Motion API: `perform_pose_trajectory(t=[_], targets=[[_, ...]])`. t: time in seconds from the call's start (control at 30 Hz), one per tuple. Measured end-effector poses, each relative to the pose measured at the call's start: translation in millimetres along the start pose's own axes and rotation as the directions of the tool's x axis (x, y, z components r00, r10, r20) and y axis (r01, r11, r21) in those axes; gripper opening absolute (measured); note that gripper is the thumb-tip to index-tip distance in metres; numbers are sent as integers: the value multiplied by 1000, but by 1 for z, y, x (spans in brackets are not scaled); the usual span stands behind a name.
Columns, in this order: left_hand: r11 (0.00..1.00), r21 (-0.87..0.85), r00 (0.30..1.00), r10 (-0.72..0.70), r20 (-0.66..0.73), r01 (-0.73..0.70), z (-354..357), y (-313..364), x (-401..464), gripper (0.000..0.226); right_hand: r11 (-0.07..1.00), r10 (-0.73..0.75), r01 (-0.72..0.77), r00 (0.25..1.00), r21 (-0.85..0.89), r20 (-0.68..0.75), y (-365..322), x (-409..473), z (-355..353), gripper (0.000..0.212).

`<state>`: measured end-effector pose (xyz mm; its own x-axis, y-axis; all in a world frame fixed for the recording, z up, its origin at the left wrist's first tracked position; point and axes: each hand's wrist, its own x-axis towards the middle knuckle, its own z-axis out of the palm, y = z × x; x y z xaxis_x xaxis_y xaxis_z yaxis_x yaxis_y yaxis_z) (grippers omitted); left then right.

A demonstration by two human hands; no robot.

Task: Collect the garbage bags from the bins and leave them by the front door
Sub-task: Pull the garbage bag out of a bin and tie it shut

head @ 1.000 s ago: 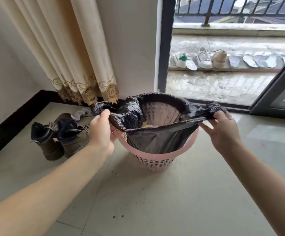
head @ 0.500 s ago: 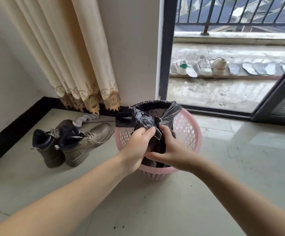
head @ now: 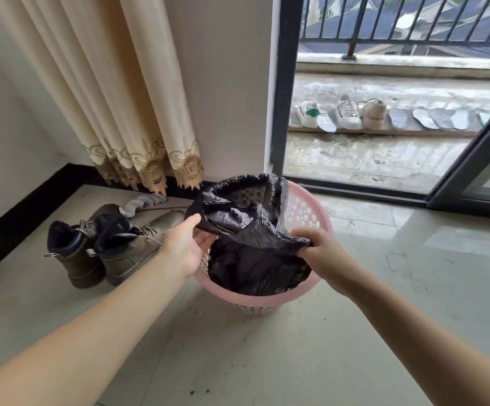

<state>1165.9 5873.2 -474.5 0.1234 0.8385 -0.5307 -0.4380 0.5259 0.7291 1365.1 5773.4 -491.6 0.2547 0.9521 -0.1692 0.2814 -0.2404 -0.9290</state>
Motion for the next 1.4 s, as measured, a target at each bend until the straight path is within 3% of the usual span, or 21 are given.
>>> perform_pose_trajectory(t=[0.07, 0.13, 0.17, 0.23, 0.3, 0.33, 0.37, 0.47, 0.5, 0.57, 0.63, 0.7, 0.77, 0.93, 1.0, 1.07, 1.13, 1.2, 1.23, 1.3, 1.4], targets=[[991, 97, 996, 90, 11, -91, 2, -4, 1, 18, 999, -25, 25, 1000, 33, -8, 2, 0, -2, 46], [886, 372, 961, 257, 107, -278, 3, -10, -1, 21, 993, -69, 73, 997, 97, -38, 0, 1, -4, 42], [737, 538, 911, 355, 209, -410, 2, -13, -4, 21, 984, -88, 92, 996, 152, -33, -2, 1, -3, 37], [383, 689, 778, 435, 454, -615, 5, -22, -14, 30, 962, -108, 79, 989, 260, 99, -6, 1, 2, 11], [150, 696, 692, 373, 617, -702, 7, -35, -26, 34, 952, -113, 11, 942, 306, 315, -11, -2, 12, 30], [98, 693, 683, 316, 659, -714, 7, -42, -31, 30, 949, -126, -4, 912, 316, 390, -12, -3, 18, 40], [120, 695, 699, 245, 672, -709, 8, -46, -35, 31, 950, -149, 14, 898, 313, 414, -13, -5, 22, 43], [648, 630, 770, -103, 630, -428, 6, -35, -42, 68, 976, -141, 79, 938, 202, 316, -12, -6, 24, 45], [740, 601, 761, -192, 619, -302, 4, -31, -41, 73, 984, -136, 97, 950, 148, 282, -12, -6, 23, 43], [764, 618, 790, -257, 556, -186, 2, -25, -38, 68, 987, -163, 160, 964, 33, 208, -9, -4, 24, 31], [771, 627, 885, -208, 416, -113, 3, -22, -31, 41, 982, -172, 180, 978, -55, 114, -11, -5, 28, 21], [837, 547, 960, -155, 234, 2, 2, -17, -18, 16, 985, -147, 154, 985, -81, 84, -12, -6, 29, 25], [889, 453, 982, -134, 134, 59, 1, -9, -3, 27, 981, -121, 142, 980, -134, 158, -12, -8, 27, 29], [859, 507, 993, 2, 117, -62, 11, -10, 7, 28, 969, -128, 194, 923, -152, 363, -10, -15, 25, 40], [767, 629, 986, 31, 166, -130, 12, -17, 0, 31, 974, -143, 186, 947, -126, 288, -8, -14, 23, 41], [600, 758, 960, 67, 272, -256, 10, -22, -9, 30, 975, -151, 165, 983, -148, 101, -8, -10, 18, 36], [489, 792, 920, 63, 387, -367, 10, -22, -19, 33, 981, -115, 122, 992, -147, 57, -7, -6, 13, 61], [441, 780, 873, 16, 488, -445, 12, -24, -29, 32, 980, -73, 105, 979, -166, 188, -9, -5, 15, 97], [429, 767, 848, -4, 530, -478, 14, -25, -34, 31, 971, -62, 121, 960, -205, 272, -12, -6, 19, 101], [390, 749, 812, -10, 584, -535, 15, -29, -41, 29, 940, -104, 220, 913, -260, 396, -11, -8, 30, 83], [399, 699, 771, 29, 637, -593, 13, -29, -43, 23, 914, -161, 262, 935, -310, 317, -11, -7, 38, 46]])
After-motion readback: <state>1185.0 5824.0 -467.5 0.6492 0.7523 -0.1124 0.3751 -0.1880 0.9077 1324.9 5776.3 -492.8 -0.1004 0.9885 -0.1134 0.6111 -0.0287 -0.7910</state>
